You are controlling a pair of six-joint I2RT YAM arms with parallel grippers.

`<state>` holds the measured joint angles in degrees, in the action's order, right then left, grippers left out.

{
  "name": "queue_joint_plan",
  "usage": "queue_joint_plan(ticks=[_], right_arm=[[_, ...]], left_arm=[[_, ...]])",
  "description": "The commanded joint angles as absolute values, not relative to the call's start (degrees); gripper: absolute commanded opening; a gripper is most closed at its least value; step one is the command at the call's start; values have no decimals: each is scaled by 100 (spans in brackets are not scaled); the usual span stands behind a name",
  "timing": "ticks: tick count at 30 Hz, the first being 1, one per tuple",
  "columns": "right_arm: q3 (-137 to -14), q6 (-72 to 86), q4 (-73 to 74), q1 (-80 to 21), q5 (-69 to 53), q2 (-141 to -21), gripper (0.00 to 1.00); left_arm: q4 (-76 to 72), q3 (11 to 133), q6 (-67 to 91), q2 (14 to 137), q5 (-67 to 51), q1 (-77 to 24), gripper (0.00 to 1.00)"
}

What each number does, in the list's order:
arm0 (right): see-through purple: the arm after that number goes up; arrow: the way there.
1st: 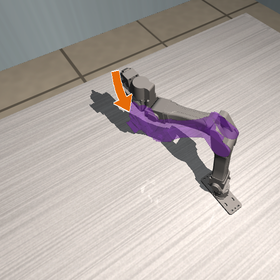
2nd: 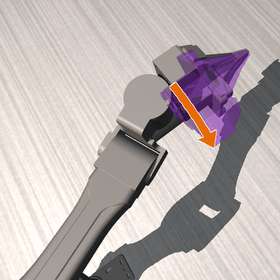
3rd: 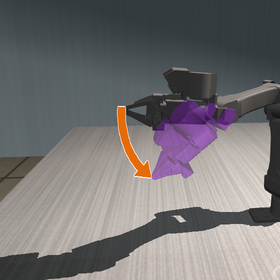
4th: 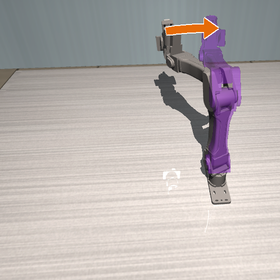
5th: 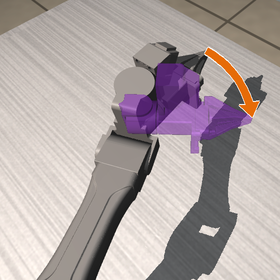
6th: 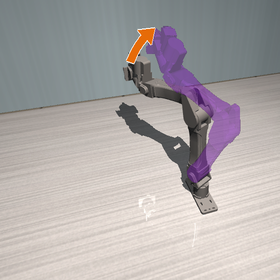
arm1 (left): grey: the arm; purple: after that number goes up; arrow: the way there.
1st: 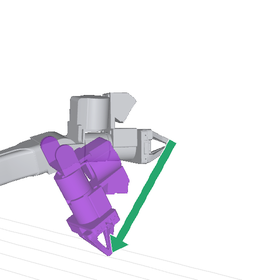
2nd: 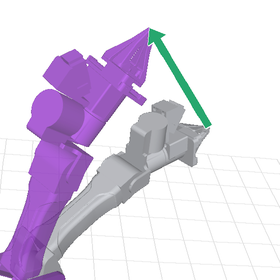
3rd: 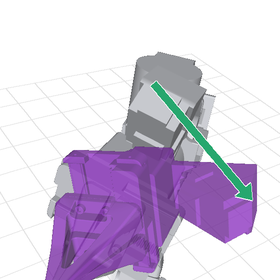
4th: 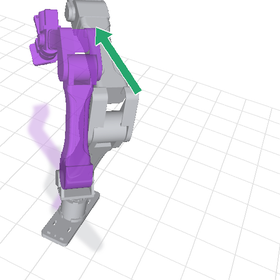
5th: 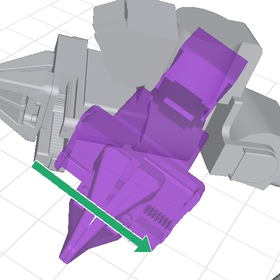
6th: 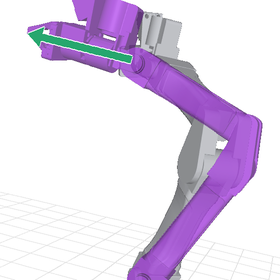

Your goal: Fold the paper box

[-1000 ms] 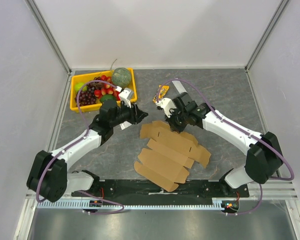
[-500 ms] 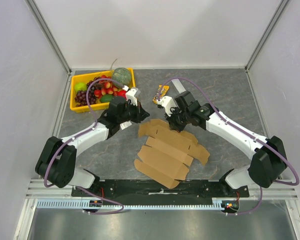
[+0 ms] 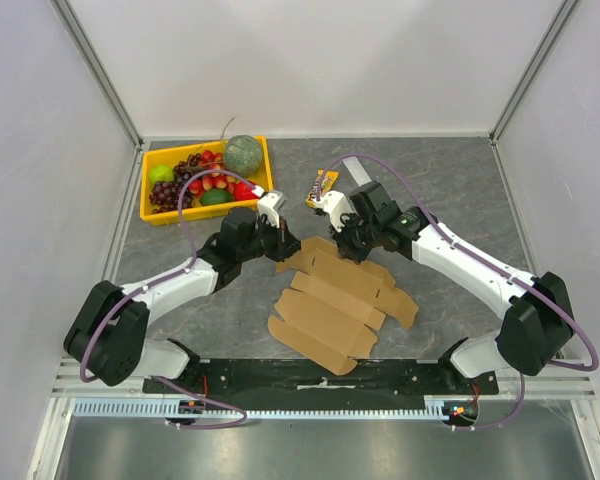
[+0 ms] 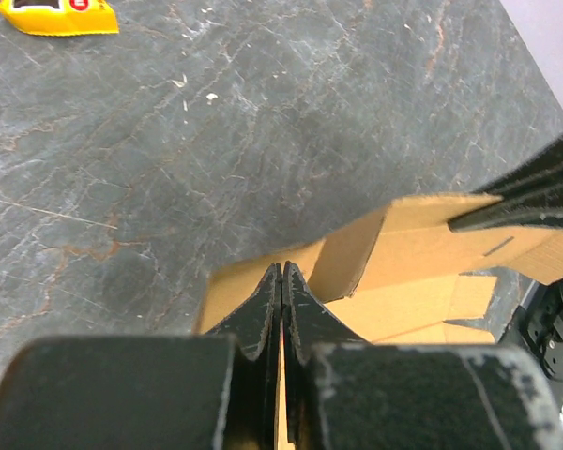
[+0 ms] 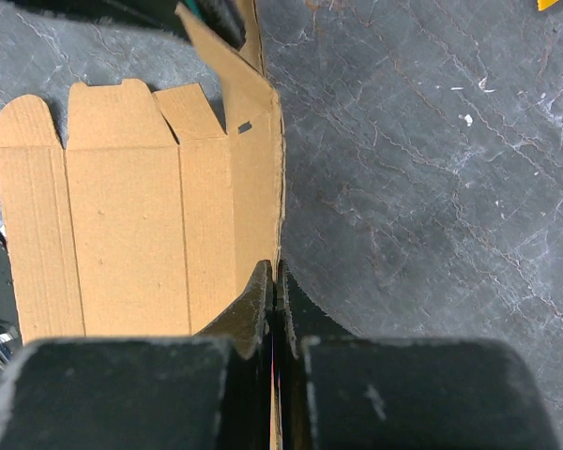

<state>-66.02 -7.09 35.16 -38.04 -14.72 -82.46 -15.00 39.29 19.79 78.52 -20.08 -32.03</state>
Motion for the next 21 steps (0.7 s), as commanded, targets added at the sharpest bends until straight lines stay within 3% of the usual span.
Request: queue_joint_plan(ticks=[1, 21], right_arm=[[-6548, -659, 3270, -3823, -1476, -8191, 0], [-6442, -615, 3199, -3823, -1643, -8235, 0]], left_arm=[[-2030, 3771, 2224, 7568, -2153, -3348, 2], [-2171, 3894, 2285, 7673, -1995, -4025, 2]])
